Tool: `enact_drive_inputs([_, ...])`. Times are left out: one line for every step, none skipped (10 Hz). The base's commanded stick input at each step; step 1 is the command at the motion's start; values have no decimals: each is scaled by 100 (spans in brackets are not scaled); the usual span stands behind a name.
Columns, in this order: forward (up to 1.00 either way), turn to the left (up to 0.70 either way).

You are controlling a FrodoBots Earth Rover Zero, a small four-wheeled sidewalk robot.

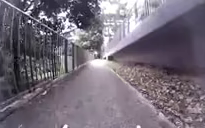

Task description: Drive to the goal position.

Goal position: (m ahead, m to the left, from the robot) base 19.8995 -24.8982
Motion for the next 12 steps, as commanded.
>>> enact_drive_inputs([100, 0])
enact_drive_inputs([100, 0])
enact_drive_inputs([100, 0])
enact_drive_inputs([100, 0])
enact_drive_inputs([100, 0])
enact_drive_inputs([100, 0])
enact_drive_inputs([100, 0])
enact_drive_inputs([100, 0])
enact_drive_inputs([100, 0])
enact_drive_inputs([100, 0])
enact_drive_inputs([100, 33])
enact_drive_inputs([100, 22])
